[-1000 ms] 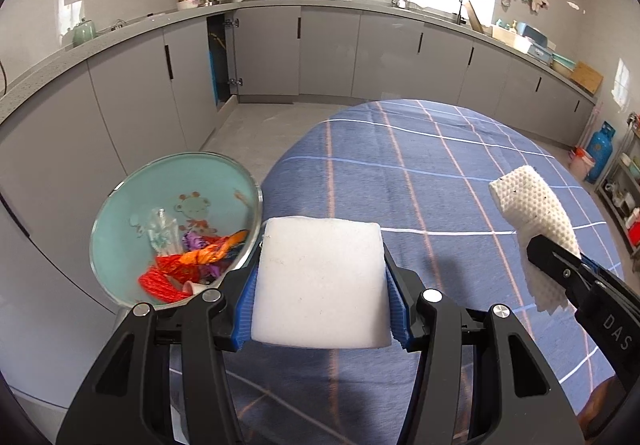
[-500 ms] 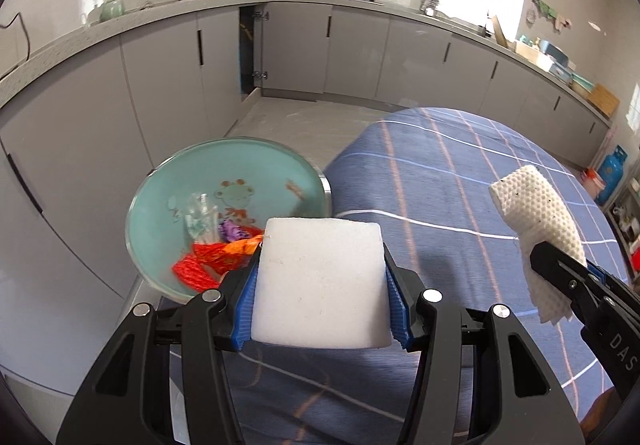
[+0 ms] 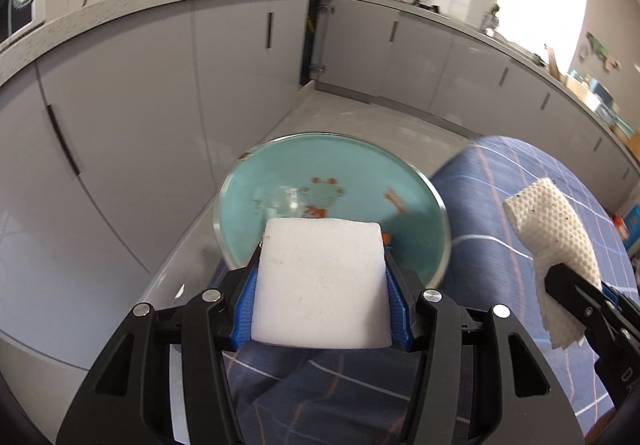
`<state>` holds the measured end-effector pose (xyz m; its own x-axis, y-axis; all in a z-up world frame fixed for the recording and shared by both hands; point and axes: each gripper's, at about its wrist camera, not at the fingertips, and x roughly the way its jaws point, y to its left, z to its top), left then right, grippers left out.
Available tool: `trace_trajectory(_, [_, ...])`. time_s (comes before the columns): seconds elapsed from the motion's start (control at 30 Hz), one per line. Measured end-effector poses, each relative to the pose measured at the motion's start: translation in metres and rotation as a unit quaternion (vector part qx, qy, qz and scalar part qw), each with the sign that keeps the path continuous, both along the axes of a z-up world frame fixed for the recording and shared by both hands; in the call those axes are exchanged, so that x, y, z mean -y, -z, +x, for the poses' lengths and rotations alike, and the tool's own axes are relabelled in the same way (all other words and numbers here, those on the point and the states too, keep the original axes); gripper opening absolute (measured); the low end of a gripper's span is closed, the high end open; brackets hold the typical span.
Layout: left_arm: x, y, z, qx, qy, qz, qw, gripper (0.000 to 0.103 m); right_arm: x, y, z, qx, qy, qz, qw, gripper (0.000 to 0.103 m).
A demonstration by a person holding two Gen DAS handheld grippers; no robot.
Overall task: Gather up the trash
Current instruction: 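Carry the white sponge and white cloth with both tools over the teal bin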
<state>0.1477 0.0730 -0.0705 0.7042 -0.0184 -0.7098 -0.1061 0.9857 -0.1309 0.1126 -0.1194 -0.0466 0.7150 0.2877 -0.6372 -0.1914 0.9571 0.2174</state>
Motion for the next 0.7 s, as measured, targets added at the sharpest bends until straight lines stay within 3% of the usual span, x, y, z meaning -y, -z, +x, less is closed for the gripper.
trace_trajectory(0.23, [-0.022,0.0,0.011,0.004,-0.025,-0.007,0.9997,0.052,-0.024,0.006,0.023,-0.014,-0.023,0.007,1.0,0.018])
trace_trajectory(0.7, [-0.023,0.005,0.059,-0.015,-0.016,0.007,0.9997,0.052,-0.057,0.012,0.072,-0.026,-0.034,-0.001,0.999,0.018])
